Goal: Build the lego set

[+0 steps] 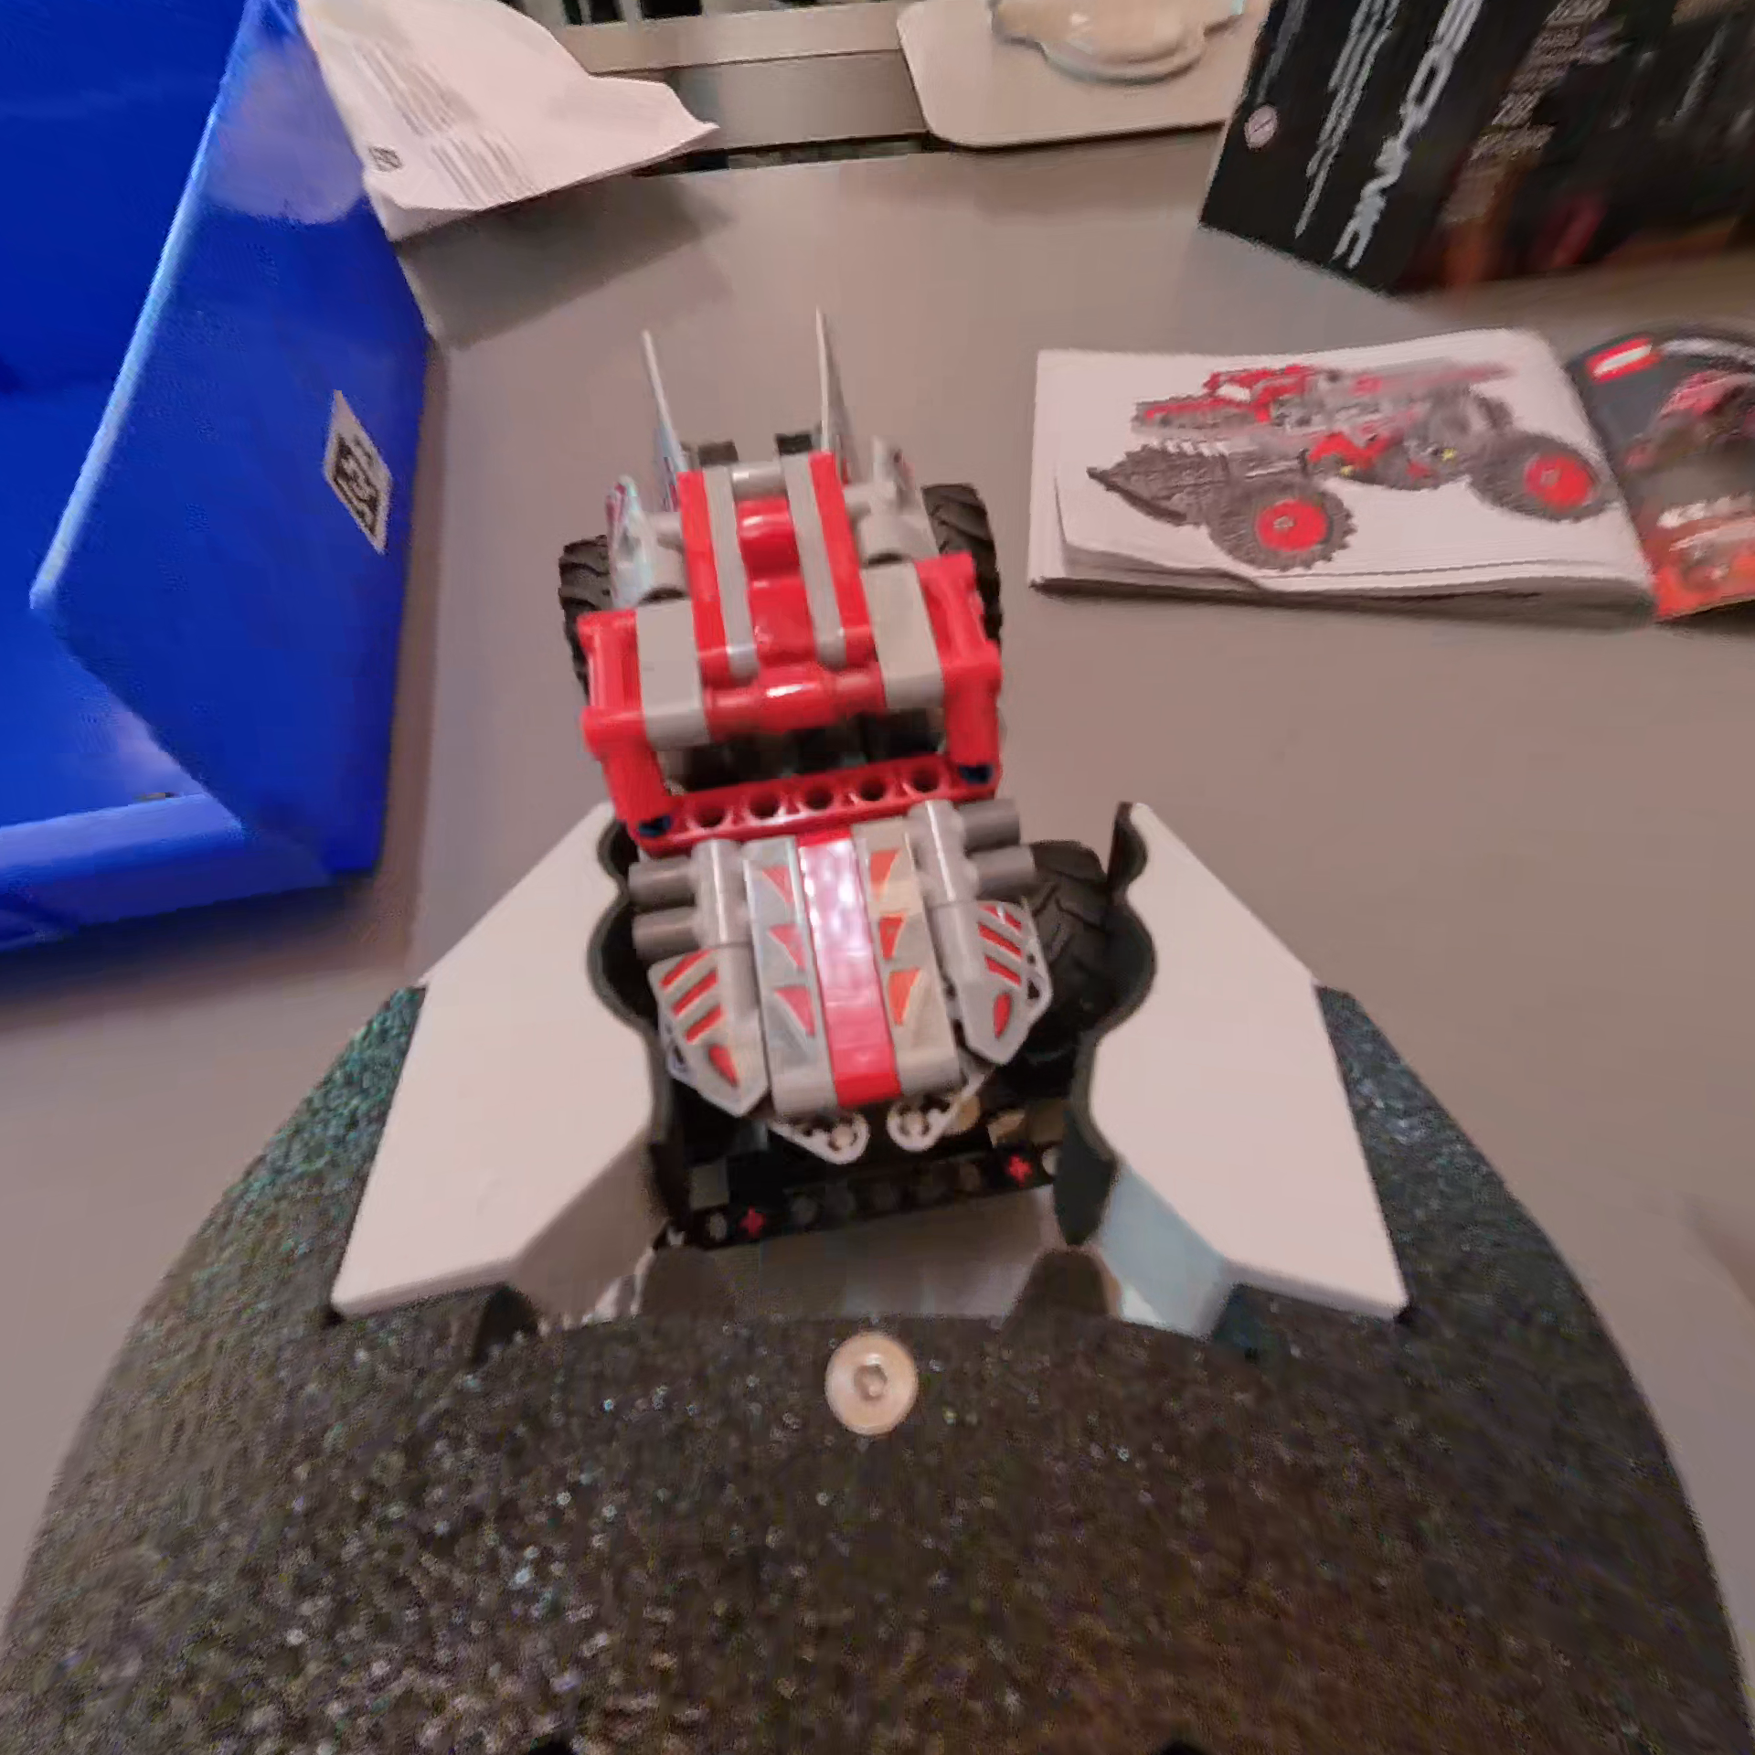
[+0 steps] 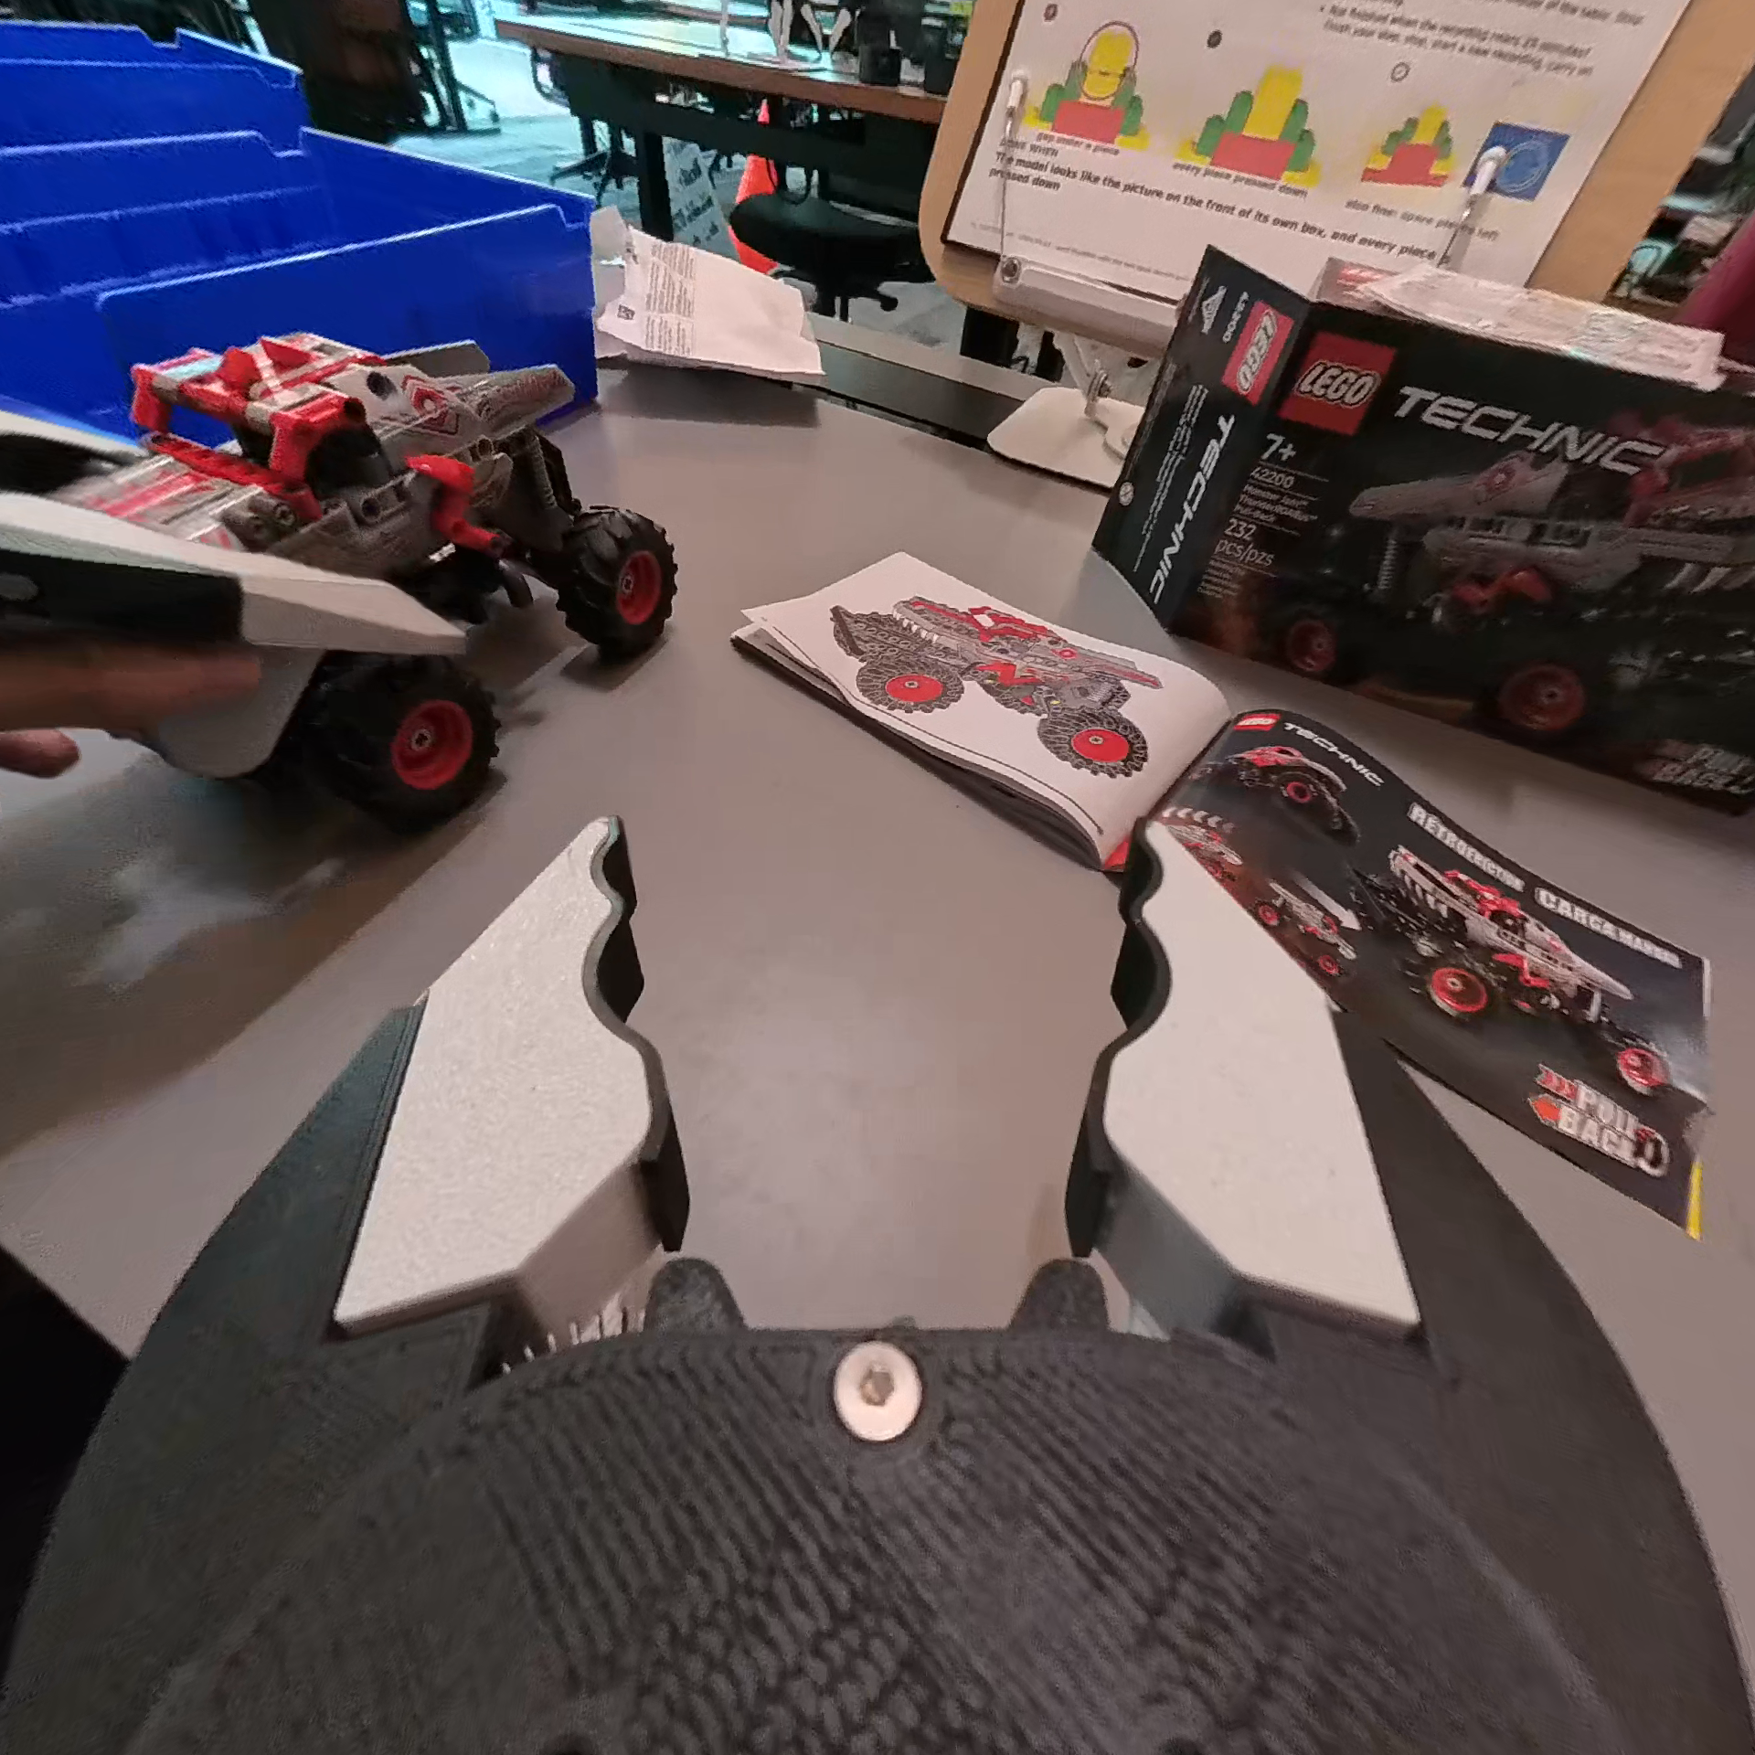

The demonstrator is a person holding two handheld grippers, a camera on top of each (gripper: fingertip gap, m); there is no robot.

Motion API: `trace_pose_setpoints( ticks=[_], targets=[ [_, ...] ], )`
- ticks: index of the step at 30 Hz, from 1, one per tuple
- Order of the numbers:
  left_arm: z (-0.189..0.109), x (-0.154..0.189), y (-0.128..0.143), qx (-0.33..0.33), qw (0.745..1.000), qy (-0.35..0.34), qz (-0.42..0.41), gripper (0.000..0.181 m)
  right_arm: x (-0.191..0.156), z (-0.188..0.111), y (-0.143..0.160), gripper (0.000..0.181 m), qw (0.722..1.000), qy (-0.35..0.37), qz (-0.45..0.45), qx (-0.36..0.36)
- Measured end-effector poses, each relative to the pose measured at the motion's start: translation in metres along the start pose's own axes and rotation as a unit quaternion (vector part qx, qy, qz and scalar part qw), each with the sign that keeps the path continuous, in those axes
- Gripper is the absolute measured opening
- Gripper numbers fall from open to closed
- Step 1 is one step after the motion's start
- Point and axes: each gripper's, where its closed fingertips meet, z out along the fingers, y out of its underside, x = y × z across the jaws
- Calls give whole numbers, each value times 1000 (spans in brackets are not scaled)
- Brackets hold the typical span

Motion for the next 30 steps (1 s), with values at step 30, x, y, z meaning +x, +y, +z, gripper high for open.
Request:
trace_pose_setpoints(
  ticks=[30],
  targets=[
    [-14, 250, -13, 88, 768, 540, 332, 79, 106, -87, 59, 97, 989, 139, 42, -2]
  ],
)
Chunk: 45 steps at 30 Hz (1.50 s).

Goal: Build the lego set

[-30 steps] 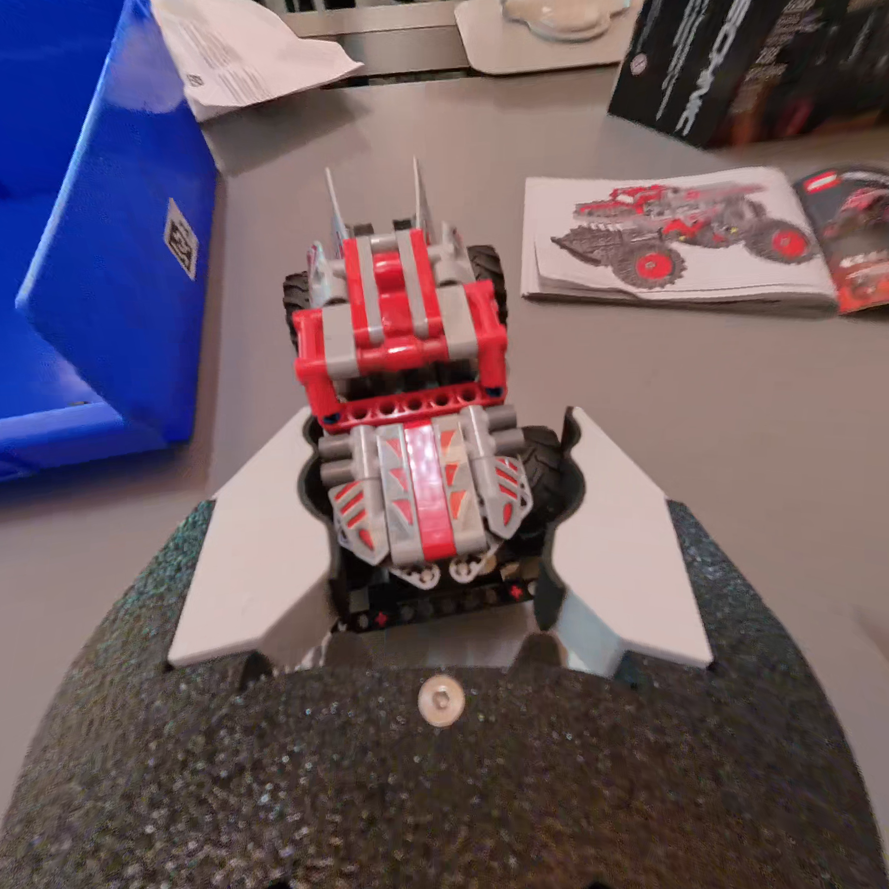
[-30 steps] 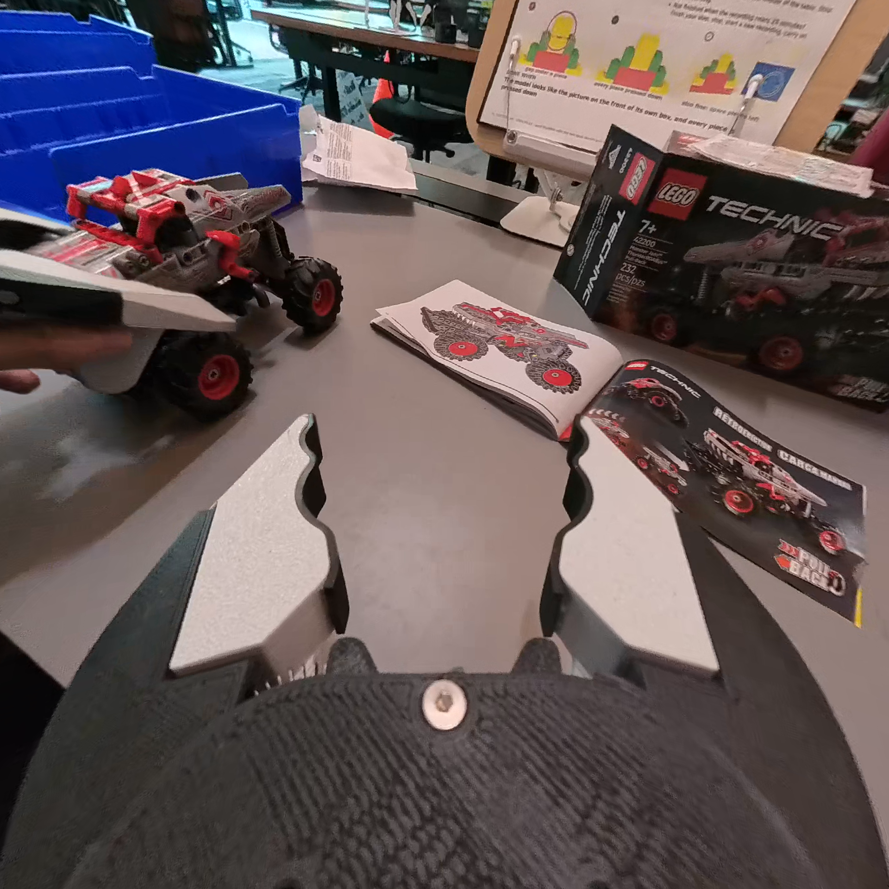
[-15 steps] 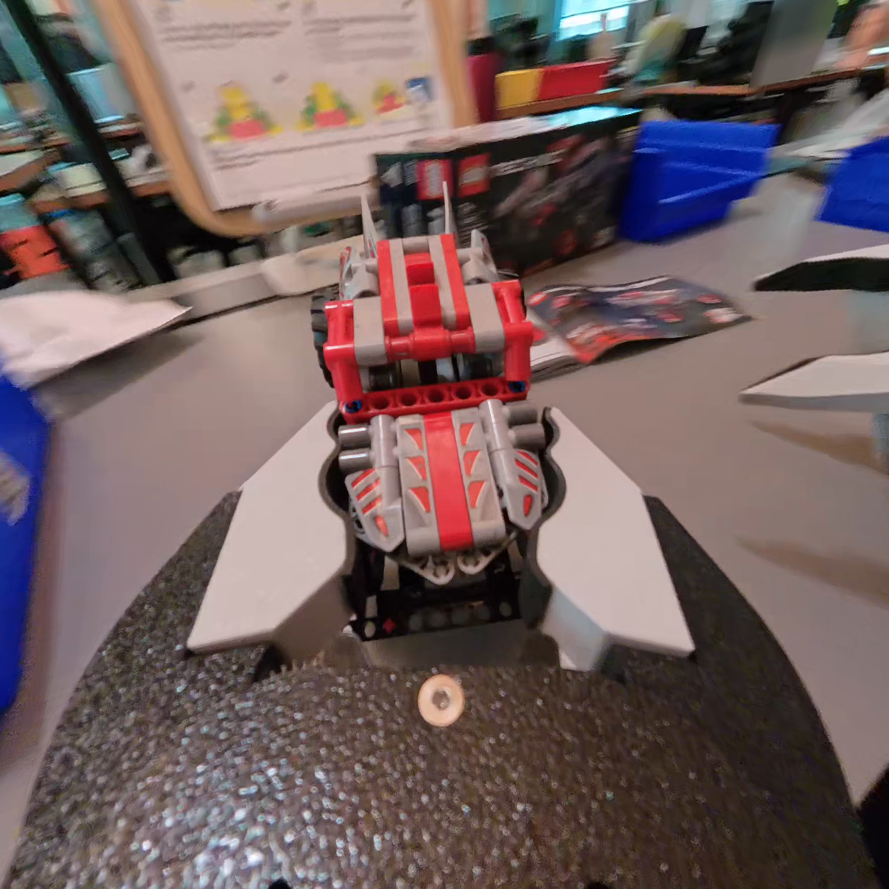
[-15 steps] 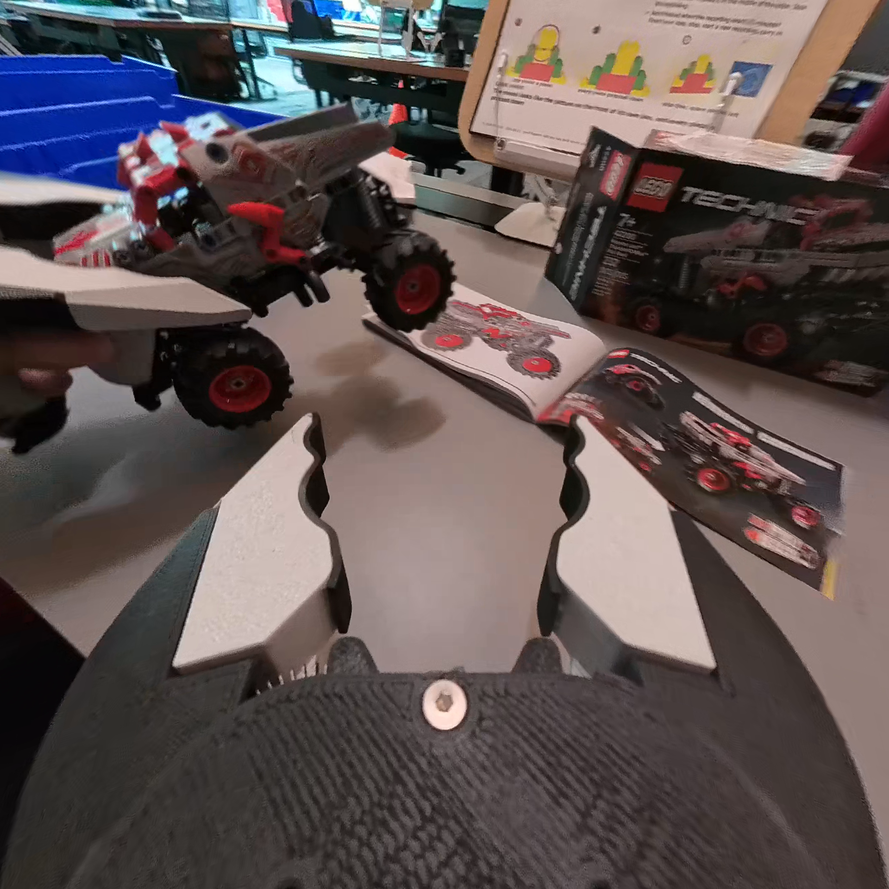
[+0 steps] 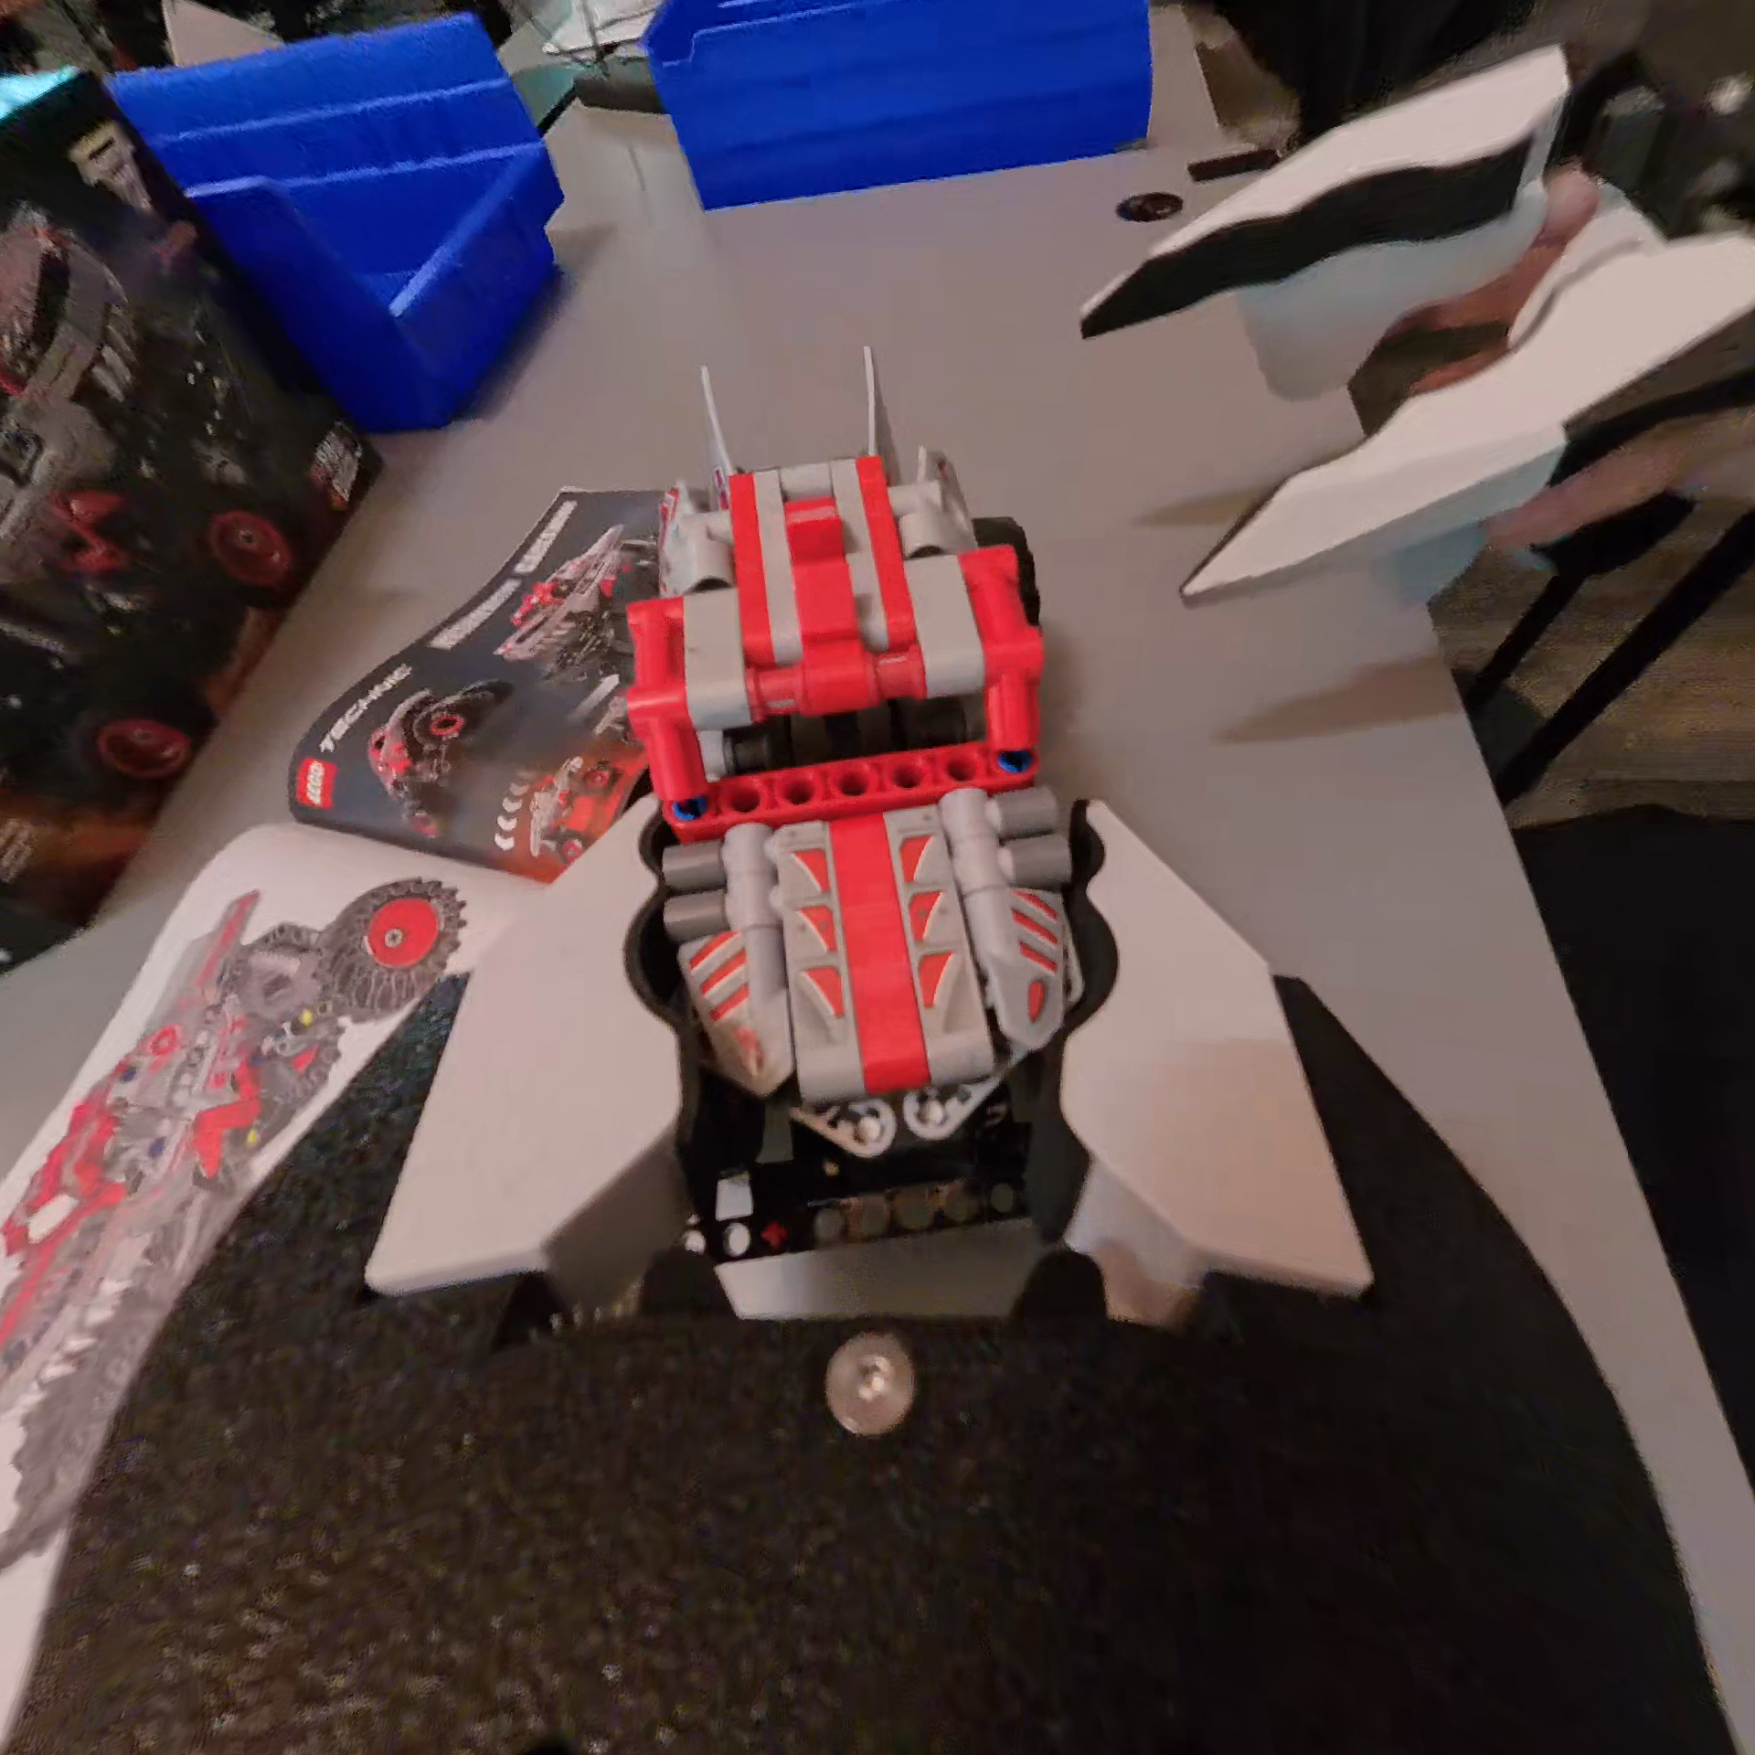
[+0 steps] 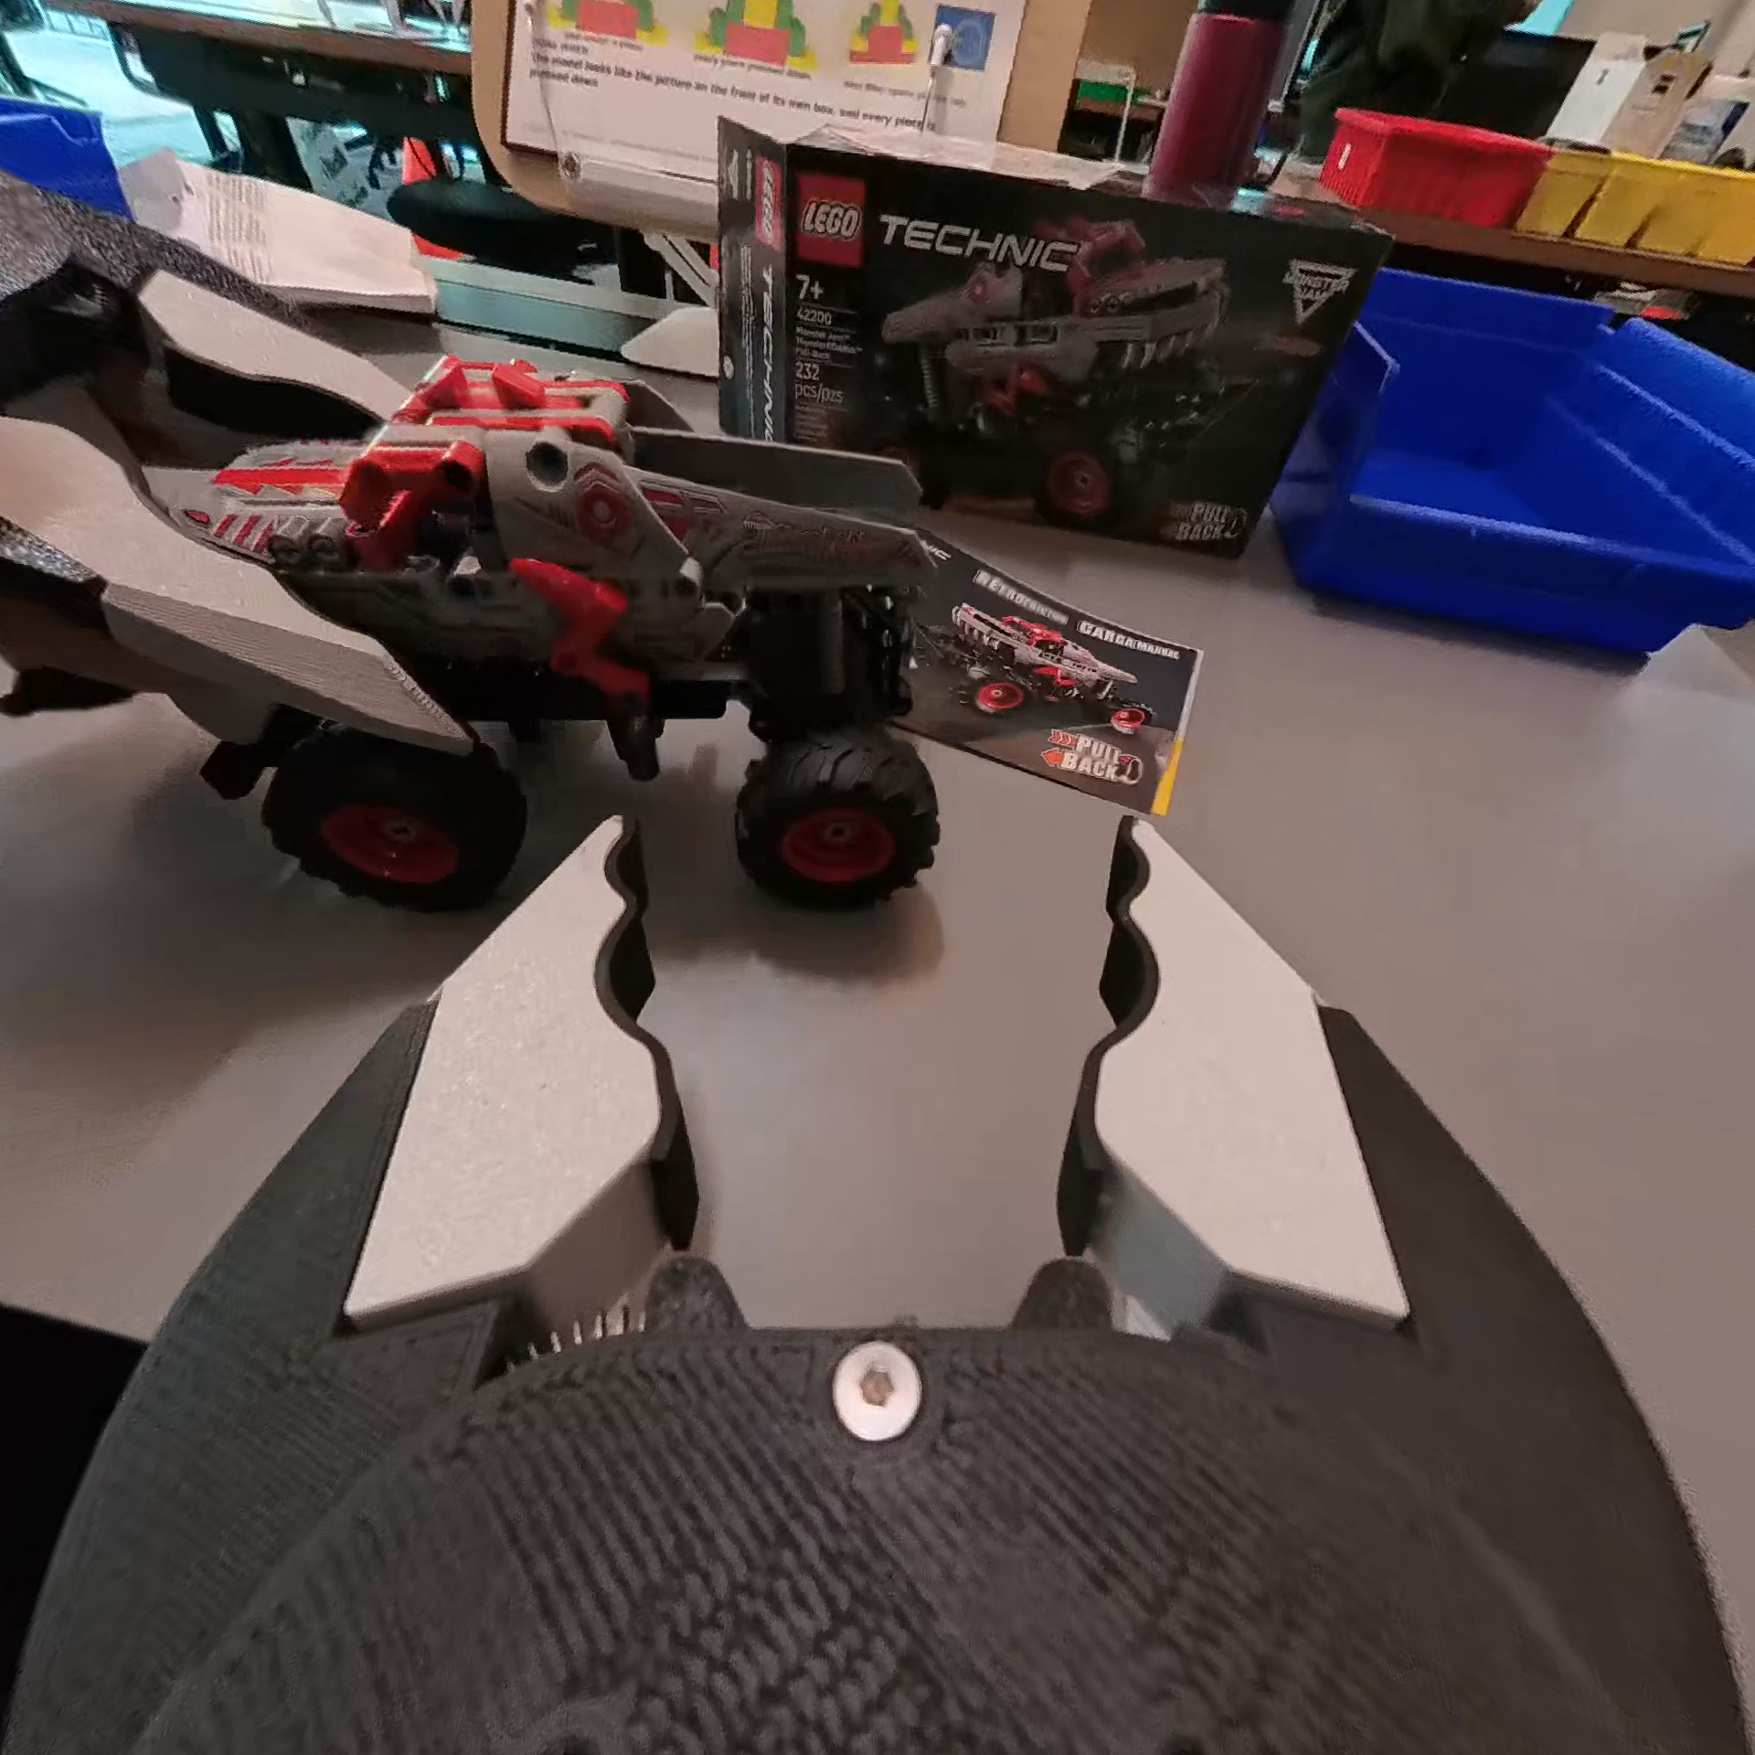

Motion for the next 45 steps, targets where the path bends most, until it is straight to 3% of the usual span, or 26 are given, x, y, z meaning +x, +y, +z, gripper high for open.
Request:
trace_pose_setpoints(
  ticks=[4, 6, 9, 16, 21, 24, 28, 45],
  targets=[
    [-20, -11, -9, 47, 997, -54, -20, 94, -18, 13, -2, 112, 1000, 5, 5, -19],
    [-41, -12, -16, 77, 992, -99, -15, 109, -32, 16, -10, 115, 1000, 16, 0, -12],
    [-75, -7, -13, 90, 980, -176, -18, 114, -57, 18, -16, 123, 1000, 23, -1, -5],
    [-150, 39, 6, 135, 946, -281, -84, 121, -102, -2, -22, 137, 996, 78, 42, -5],
    [-195, 71, -5, 186, 925, -313, -107, 121, -117, -28, -38, 143, 989, 137, 40, 34],
    [-208, 73, -4, 150, 924, -333, -111, 131, -116, -44, -50, 144, 984, 158, 56, 56],
    [-217, 75, -16, 172, 918, -336, -122, 132, -118, -49, -52, 141, 983, 158, 63, 62],
    [-210, 64, 1, 143, 921, -342, -120, 139, -124, -21, -26, 141, 984, 163, 66, 27]
  ],
)
